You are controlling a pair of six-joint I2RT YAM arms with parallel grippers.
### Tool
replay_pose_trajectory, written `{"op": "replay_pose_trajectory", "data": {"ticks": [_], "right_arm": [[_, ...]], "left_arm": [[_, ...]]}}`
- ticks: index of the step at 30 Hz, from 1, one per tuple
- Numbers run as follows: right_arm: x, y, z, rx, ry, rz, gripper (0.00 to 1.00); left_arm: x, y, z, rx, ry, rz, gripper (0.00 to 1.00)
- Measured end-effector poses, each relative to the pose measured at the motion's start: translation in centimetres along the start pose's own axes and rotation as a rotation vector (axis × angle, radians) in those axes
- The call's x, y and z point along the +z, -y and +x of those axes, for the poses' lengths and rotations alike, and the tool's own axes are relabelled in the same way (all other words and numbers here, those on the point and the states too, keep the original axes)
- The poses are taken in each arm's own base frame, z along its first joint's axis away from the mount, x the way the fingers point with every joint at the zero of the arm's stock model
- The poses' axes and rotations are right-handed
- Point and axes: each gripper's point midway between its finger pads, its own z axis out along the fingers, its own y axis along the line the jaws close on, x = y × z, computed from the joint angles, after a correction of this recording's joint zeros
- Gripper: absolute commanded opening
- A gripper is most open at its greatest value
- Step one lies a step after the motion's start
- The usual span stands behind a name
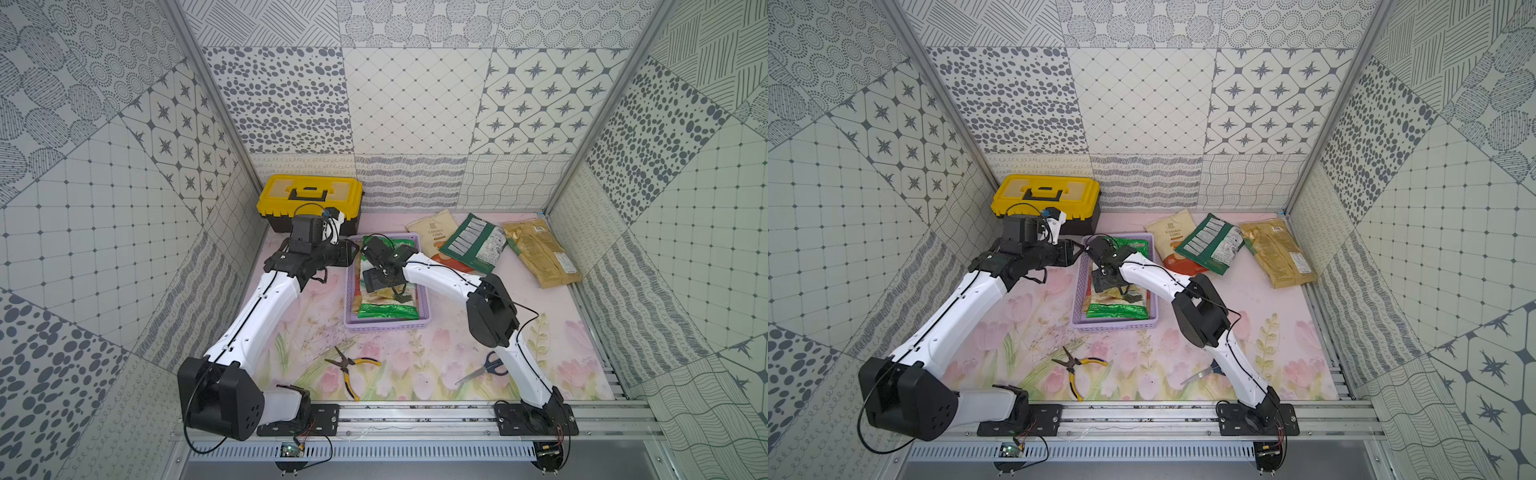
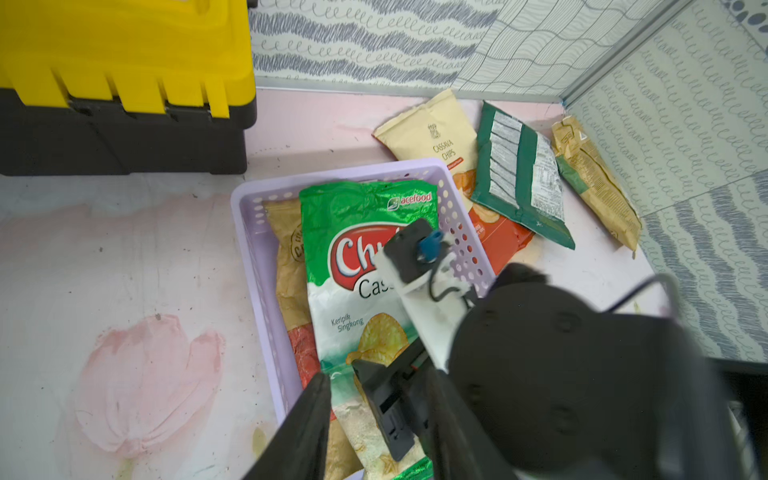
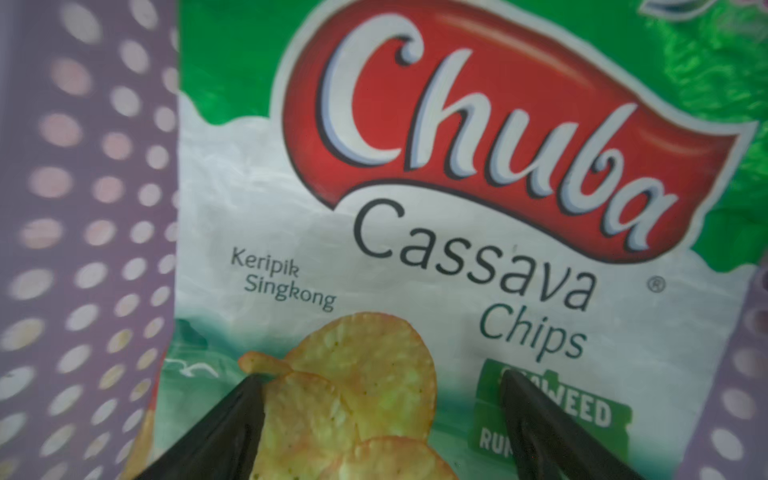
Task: Put the potato chips into the basket
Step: Place the potato chip in the basket, then pick up the potato chip from the center of the board.
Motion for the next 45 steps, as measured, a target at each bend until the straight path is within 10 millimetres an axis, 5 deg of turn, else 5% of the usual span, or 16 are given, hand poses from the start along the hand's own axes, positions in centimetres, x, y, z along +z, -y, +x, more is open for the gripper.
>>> {"op": "replay_pose_trajectory", "data": {"ticks": [3, 9, 15, 18, 22, 26, 29, 32, 38, 45], "right_arm": [[0.7, -0.3, 0.4, -0.023, -0.041, 0.017, 0.94], [-1.6, -0.5, 0.5, -0.032, -0.084, -0.013, 0.94], [-8.6, 2.1, -2.5, 0.049, 0.001, -0.076, 0.94], [-13.7, 7.6, -4.9, 0.188, 0.095, -0.130, 0.91], [-17.0, 19.5, -6.0, 0.455, 0.219, -0.118, 0.89], [-14.7, 29.9, -2.4, 0.732, 0.224, -0.068, 0.85], [-11.5, 33.8, 0.9, 0.883, 0.180, -0.058, 0.85], [-9.3, 35.6, 2.1, 0.957, 0.146, -0.063, 0.85], [-6.4, 38.0, 0.3, 1.010, 0.191, -0.073, 0.82], [-3.4, 40.8, 0.4, 1.073, 0.197, -0.029, 0.78]], "left_arm": [[-0.2, 0.0, -0.6, 0.007, 0.036, -0.007, 0.41], [-0.5, 0.2, -1.7, 0.018, 0.087, 0.000, 0.41], [-0.8, 1.6, -2.0, 0.036, 0.112, 0.071, 0.43], [-0.7, 3.3, -1.7, 0.055, 0.106, 0.131, 0.44], [-0.5, 6.7, -0.8, 0.118, 0.082, 0.227, 0.44], [-0.7, 9.5, 0.1, 0.187, 0.066, 0.303, 0.44], [-0.8, 10.6, 0.4, 0.218, 0.061, 0.329, 0.44], [-0.8, 11.1, 0.6, 0.236, 0.060, 0.339, 0.44], [-0.9, 11.4, 0.5, 0.254, 0.058, 0.343, 0.44], [-0.7, 11.4, 0.9, 0.263, 0.041, 0.337, 0.45]]}}
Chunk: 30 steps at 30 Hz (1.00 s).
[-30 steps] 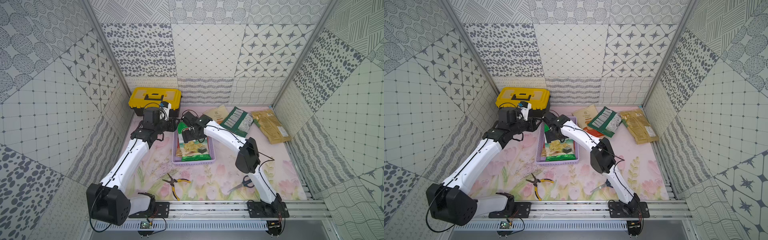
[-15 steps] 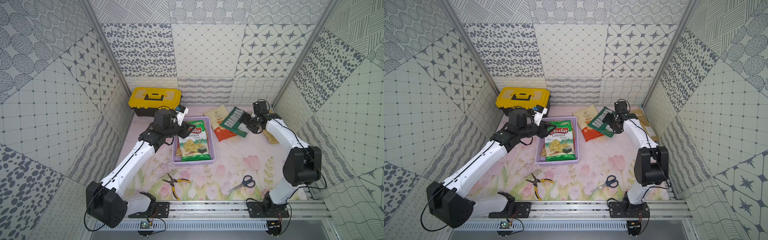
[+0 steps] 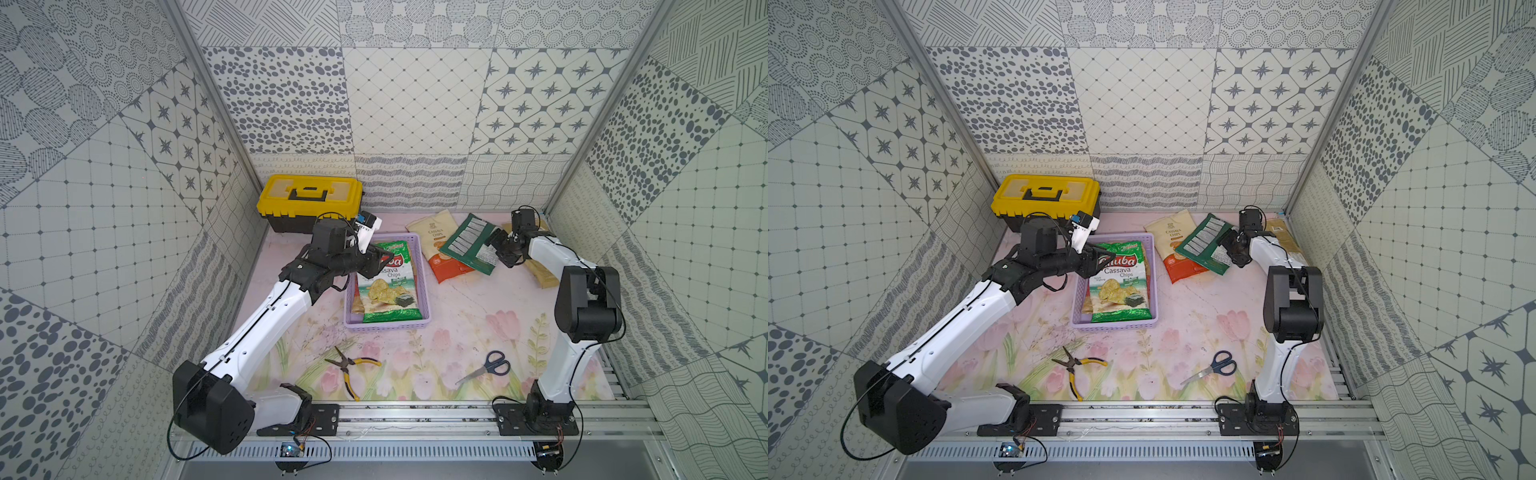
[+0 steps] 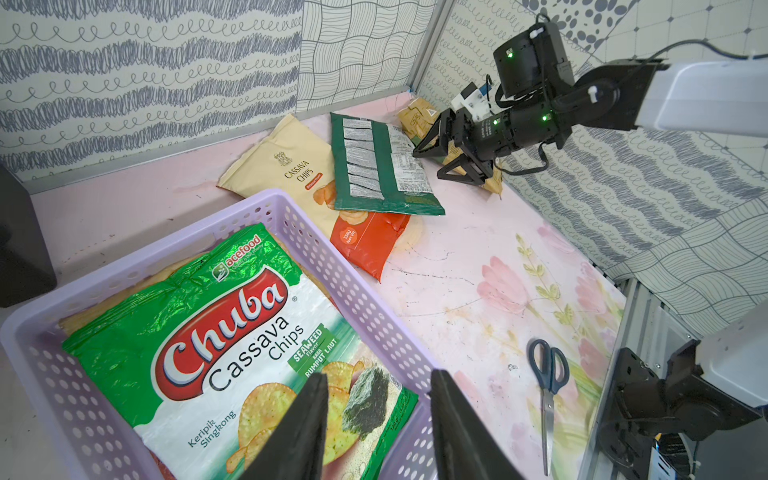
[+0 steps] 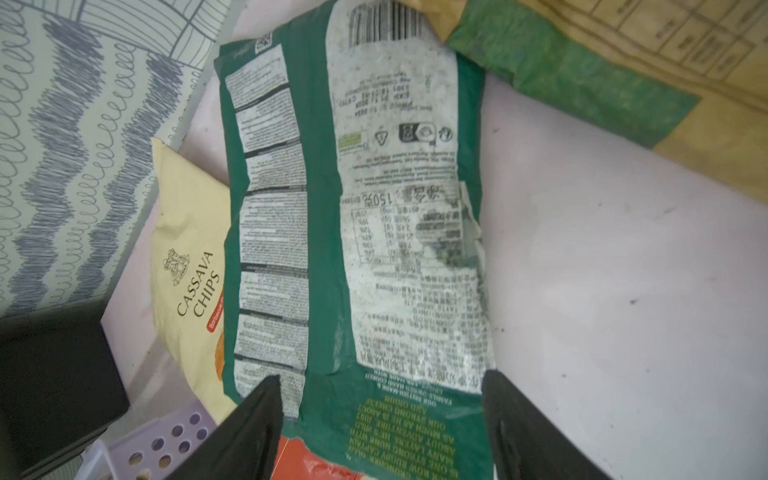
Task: Put the potato chips into the basket
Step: Pick up the potato chip from the center of the board.
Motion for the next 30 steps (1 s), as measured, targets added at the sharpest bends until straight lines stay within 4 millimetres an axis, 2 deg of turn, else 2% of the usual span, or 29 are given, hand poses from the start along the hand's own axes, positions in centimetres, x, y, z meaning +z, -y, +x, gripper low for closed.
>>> {"op": "replay_pose_trajectory", "data": {"ticks": [2, 6, 9, 12, 15, 17, 18, 24, 30], "right_arm": [[0.9, 0.5, -0.4, 0.009, 0.007, 0.014, 0.76], [2.7, 1.5, -0.5, 0.028, -0.003, 0.038, 0.59], [3.9, 1.7, -0.1, 0.024, -0.030, 0.036, 0.43], [4.2, 1.7, 0.3, 0.014, -0.050, 0.025, 0.22], [3.8, 1.4, 0.2, -0.003, -0.044, 0.007, 0.18], [2.9, 1.1, 0.2, -0.015, -0.037, -0.006, 0.03], [2.2, 0.9, 0.2, -0.026, -0.033, -0.016, 0.00], [-3.9, -2.2, 0.3, -0.091, 0.015, -0.128, 0.00], [-11.0, -7.3, 2.2, -0.189, 0.048, -0.278, 0.00]], "left_arm": [[0.1, 0.0, 0.1, -0.002, -0.007, 0.002, 0.45], [0.6, 0.4, 0.5, -0.004, -0.030, 0.010, 0.46], [0.8, 0.4, 0.6, 0.000, -0.038, 0.010, 0.46], [1.0, 0.4, 0.7, 0.001, -0.049, 0.009, 0.46], [1.1, 0.4, 0.8, 0.003, -0.057, 0.008, 0.45], [1.0, 0.5, 0.9, 0.004, -0.063, 0.007, 0.45], [1.0, 0.5, 0.9, 0.004, -0.065, 0.008, 0.46], [1.0, 0.6, 1.2, 0.000, -0.077, 0.008, 0.45], [0.9, 0.4, 1.1, 0.008, -0.077, -0.004, 0.46]]}}
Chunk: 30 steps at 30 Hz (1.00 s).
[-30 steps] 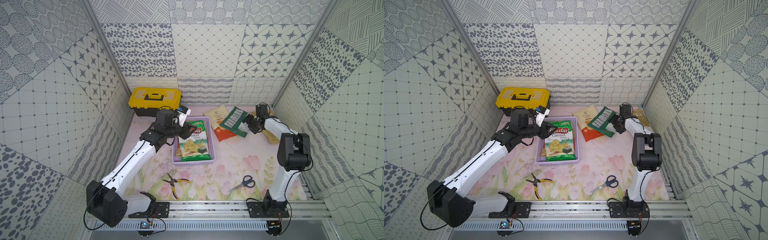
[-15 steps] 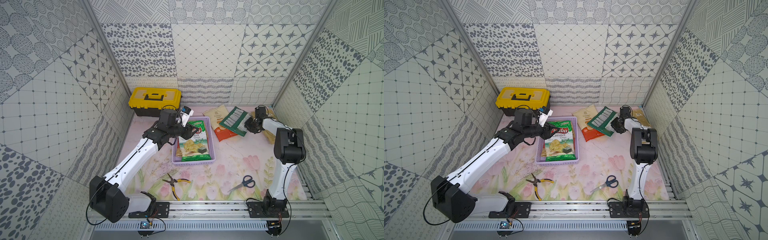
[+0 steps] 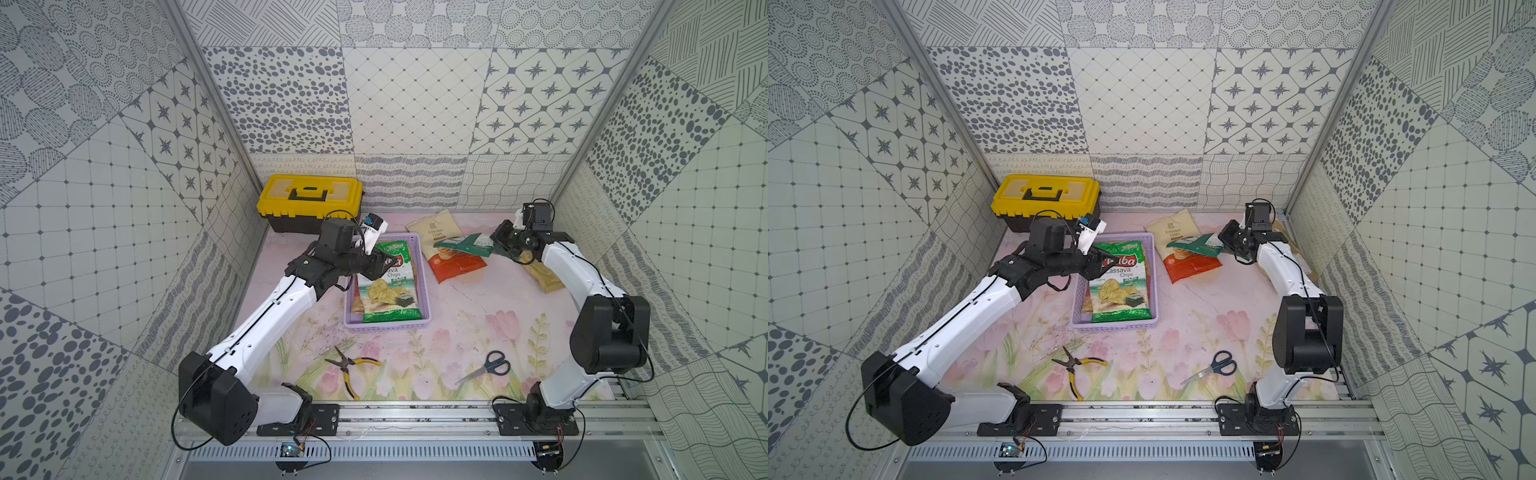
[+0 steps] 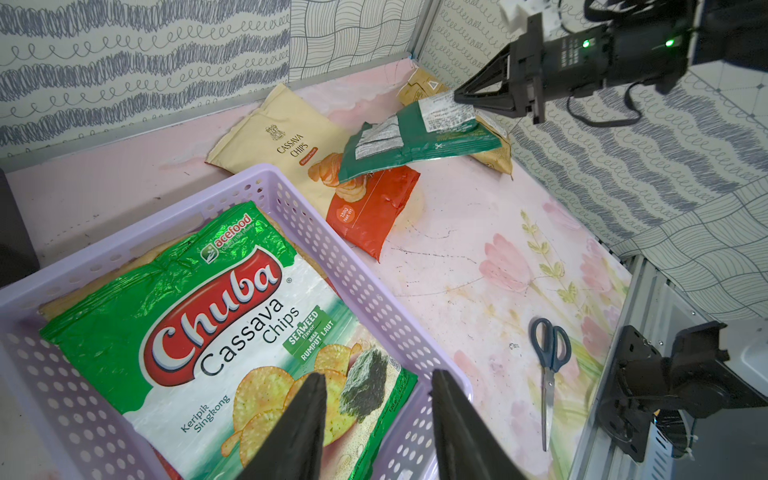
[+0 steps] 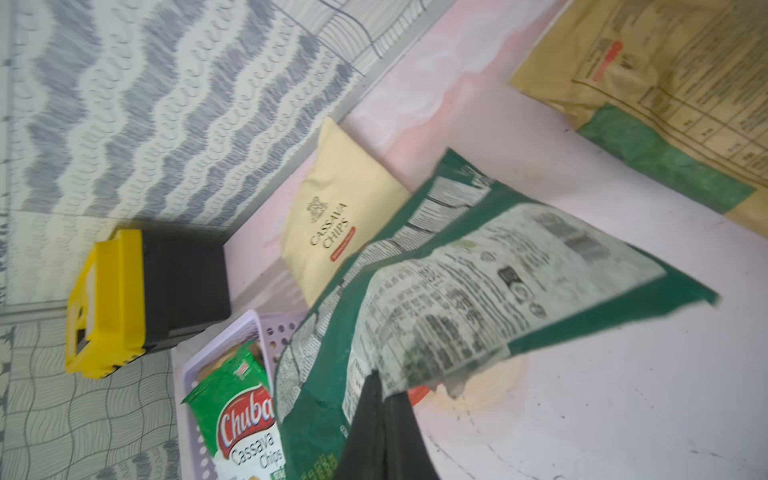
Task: Put the potato chips into the basket
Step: Pick up the potato chip from the center of the board, then place the potato chip in the basket.
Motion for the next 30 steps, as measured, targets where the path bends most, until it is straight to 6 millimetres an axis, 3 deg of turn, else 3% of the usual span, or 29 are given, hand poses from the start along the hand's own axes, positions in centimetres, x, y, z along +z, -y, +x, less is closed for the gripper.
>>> {"op": "replay_pose_trajectory", "data": {"ticks": [12, 19, 23, 30], "right_arm": [[-9.5, -12.6, 5.9, -0.266, 0.020, -0.208, 0.00], [-14.3, -19.2, 7.2, -0.400, 0.110, -0.330, 0.00], [-13.8, -20.9, 8.0, -0.435, 0.088, -0.366, 0.00], [-8.8, -21.5, 11.2, -0.473, -0.037, -0.374, 0.00]], "left_arm": [[-0.7, -1.5, -0.1, 0.006, 0.000, -0.102, 0.44], [-2.7, -2.8, -0.1, 0.024, 0.039, -0.220, 0.39], [-3.7, -3.6, -0.2, 0.033, 0.063, -0.286, 0.38], [-7.0, -7.0, -0.8, -0.004, 0.156, -0.484, 0.36]]}}
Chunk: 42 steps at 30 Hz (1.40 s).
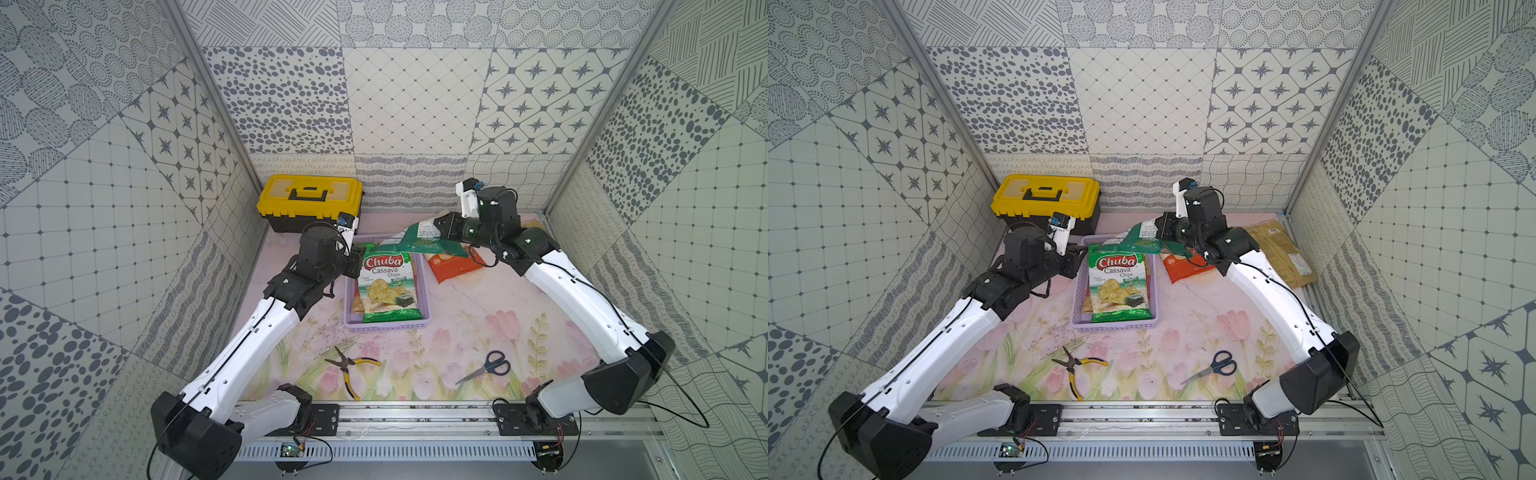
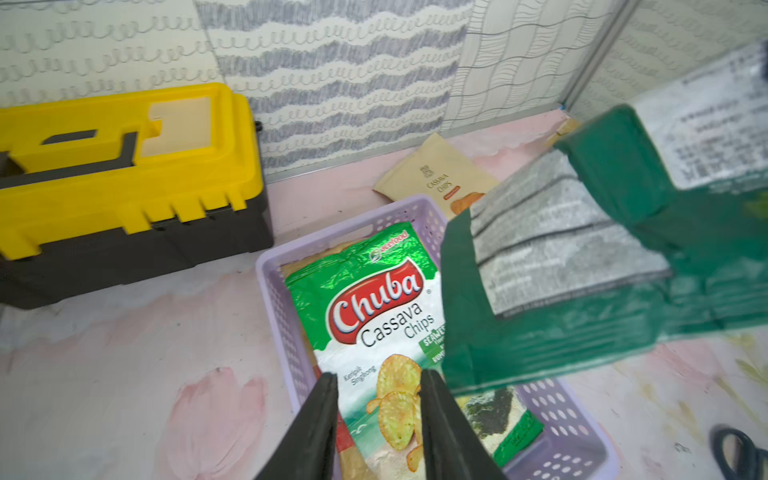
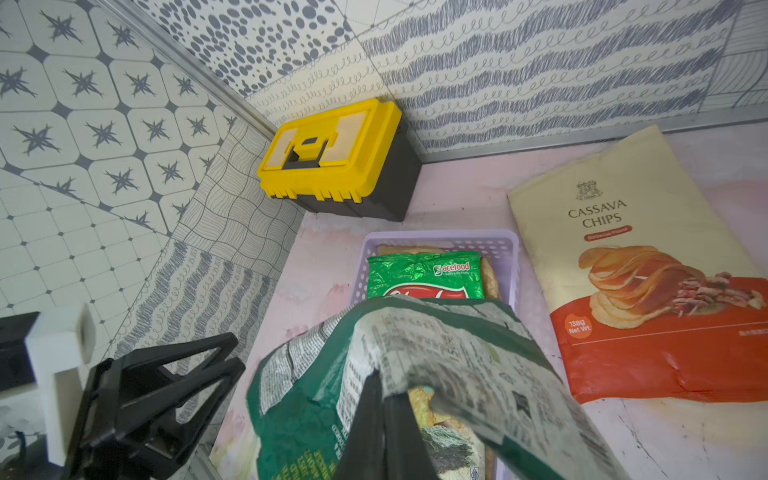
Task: Put the potato chips into the basket
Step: Place the potato chip in the basket.
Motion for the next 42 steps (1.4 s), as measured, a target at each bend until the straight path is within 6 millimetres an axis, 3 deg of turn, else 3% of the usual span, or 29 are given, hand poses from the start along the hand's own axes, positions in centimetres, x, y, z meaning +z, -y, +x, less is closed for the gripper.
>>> {"op": "replay_pose_trajectory", "data": {"ticks": [4, 7, 11, 14, 18, 24, 27, 28, 30, 33, 39, 42], "right_arm": [[3.4, -1.5, 1.1, -0.054, -0.068, -0.079, 0.00], [6.4, -3.2, 0.8, -0.093, -0.105, -0.165, 0.00], [10.0, -5.8, 0.4, -0.164, -0.133, -0.307, 0.00], [11.5, -6.2, 2.3, -0.205, -0.185, -0.366, 0.00], [12.9, -3.6, 7.6, -0.219, -0.299, -0.362, 0.04], [13.4, 4.3, 19.2, -0.108, -0.574, -0.239, 0.08], [12.6, 6.1, 21.9, -0.067, -0.638, -0.202, 0.12], [12.4, 6.4, 22.1, -0.059, -0.641, -0.192, 0.17], [11.8, 6.5, 21.3, -0.055, -0.622, -0.174, 0.39], [11.0, 5.9, 19.2, -0.064, -0.568, -0.150, 0.54], [10.3, 3.6, 13.8, -0.093, -0.442, -0.095, 0.59], [10.1, 1.6, 12.7, -0.128, -0.394, -0.081, 0.60]], "left_arm": [[-1.1, -4.3, -0.1, -0.090, 0.046, -0.146, 0.35], [-1.6, -6.3, -0.3, -0.144, 0.072, -0.215, 0.35], [-2.0, -7.7, -0.5, -0.182, 0.092, -0.268, 0.35], [-2.3, -8.2, -0.4, -0.199, 0.098, -0.294, 0.35], [-2.6, -8.6, -0.4, -0.215, 0.105, -0.314, 0.37], [-2.7, -9.0, -0.2, -0.232, 0.108, -0.333, 0.37], [-2.7, -9.0, -0.2, -0.240, 0.108, -0.333, 0.37], [-2.6, -9.0, -0.2, -0.243, 0.108, -0.333, 0.37], [-2.6, -9.0, -0.1, -0.247, 0.109, -0.333, 0.37], [-2.6, -9.1, -0.2, -0.249, 0.112, -0.335, 0.37], [-2.7, -9.1, -0.5, -0.254, 0.128, -0.337, 0.37], [-2.7, -9.1, -0.5, -0.256, 0.129, -0.336, 0.37]]}}
